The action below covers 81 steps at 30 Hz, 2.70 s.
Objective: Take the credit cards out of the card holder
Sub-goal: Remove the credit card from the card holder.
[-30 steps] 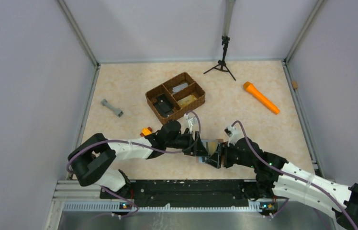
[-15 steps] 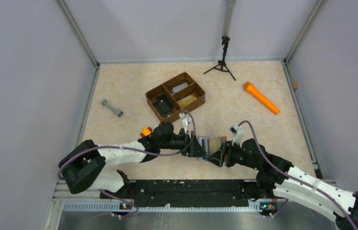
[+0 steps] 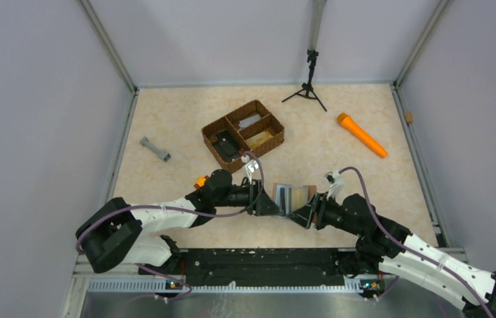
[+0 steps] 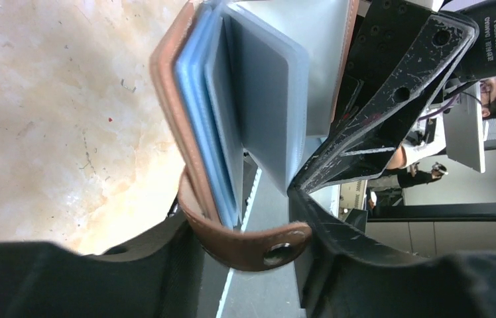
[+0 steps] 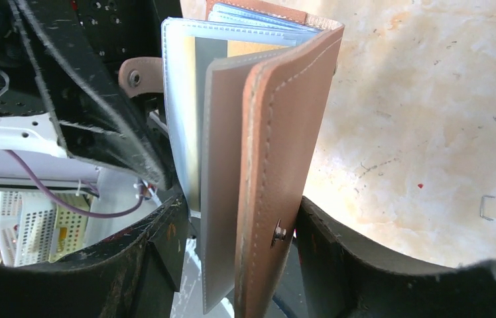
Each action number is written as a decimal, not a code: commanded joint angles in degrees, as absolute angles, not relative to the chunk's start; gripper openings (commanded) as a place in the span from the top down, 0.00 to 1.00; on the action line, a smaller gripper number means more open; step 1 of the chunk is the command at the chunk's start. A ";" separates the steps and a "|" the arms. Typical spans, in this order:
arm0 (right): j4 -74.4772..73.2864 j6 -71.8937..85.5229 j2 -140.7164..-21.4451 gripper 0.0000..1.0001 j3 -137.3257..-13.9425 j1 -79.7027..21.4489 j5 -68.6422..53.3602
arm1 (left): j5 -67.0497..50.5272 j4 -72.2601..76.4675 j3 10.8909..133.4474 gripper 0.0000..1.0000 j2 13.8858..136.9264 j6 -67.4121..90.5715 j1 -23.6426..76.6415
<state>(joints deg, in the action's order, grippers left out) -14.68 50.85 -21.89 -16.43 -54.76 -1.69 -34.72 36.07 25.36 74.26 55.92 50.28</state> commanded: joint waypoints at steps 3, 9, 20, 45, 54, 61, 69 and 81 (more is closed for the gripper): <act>-7.53 52.50 -20.62 0.42 -15.69 -55.07 -4.40 | -34.73 39.80 25.35 0.57 74.05 55.84 49.58; -2.69 53.71 -20.34 0.41 -13.75 -55.03 -7.19 | -34.55 40.35 26.45 0.66 76.04 55.35 49.49; -26.84 54.26 -16.60 0.08 -18.87 -55.04 11.87 | -25.48 19.37 29.95 0.93 70.60 47.94 49.31; -14.31 52.15 -29.57 0.20 -16.15 -55.07 12.01 | 5.56 -34.27 61.56 0.98 92.97 35.06 60.25; -6.68 53.19 -20.26 0.50 -13.46 -55.04 6.74 | -23.67 -0.36 40.50 1.00 78.53 41.19 49.32; 0.44 55.10 -26.22 0.54 -13.85 -54.97 2.53 | -35.95 18.92 32.50 1.00 74.89 48.40 45.82; 1.59 58.83 -31.14 0.65 -14.14 -54.98 3.46 | -44.18 41.47 26.36 0.99 75.98 60.78 43.80; 6.24 65.91 -24.03 0.67 -10.47 -52.91 -2.30 | -48.71 68.05 22.69 0.99 79.66 73.52 43.51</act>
